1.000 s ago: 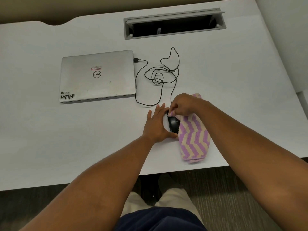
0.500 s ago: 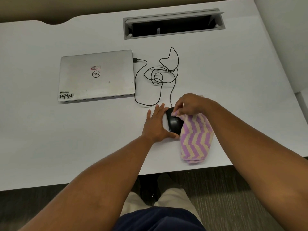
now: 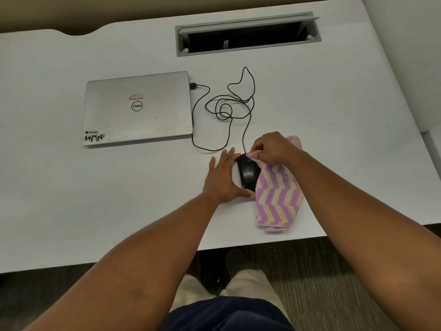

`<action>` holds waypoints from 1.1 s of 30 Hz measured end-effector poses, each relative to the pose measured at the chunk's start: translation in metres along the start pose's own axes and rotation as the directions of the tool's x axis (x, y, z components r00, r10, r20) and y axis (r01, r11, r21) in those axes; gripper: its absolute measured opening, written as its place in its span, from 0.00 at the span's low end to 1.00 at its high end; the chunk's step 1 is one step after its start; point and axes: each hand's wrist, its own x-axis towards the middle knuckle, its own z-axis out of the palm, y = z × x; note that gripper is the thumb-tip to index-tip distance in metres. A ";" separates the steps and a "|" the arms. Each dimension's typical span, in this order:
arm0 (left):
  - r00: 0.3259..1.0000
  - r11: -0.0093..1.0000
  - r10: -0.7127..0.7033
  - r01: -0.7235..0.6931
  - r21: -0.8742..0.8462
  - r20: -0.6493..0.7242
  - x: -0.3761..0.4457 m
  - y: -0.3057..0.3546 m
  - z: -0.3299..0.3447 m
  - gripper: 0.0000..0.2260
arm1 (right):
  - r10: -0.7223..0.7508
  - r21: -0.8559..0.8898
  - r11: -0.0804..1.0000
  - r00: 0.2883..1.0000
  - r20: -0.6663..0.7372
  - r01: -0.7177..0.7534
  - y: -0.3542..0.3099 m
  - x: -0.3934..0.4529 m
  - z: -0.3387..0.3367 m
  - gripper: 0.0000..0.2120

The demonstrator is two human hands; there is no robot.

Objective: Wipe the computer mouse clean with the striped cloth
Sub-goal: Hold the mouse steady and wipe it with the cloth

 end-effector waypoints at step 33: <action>1.000 1.000 0.010 -0.010 -0.009 -0.008 0.001 -0.003 0.002 0.54 | 0.019 -0.023 1.000 1.000 0.016 -0.019 0.001 0.002 -0.010 0.13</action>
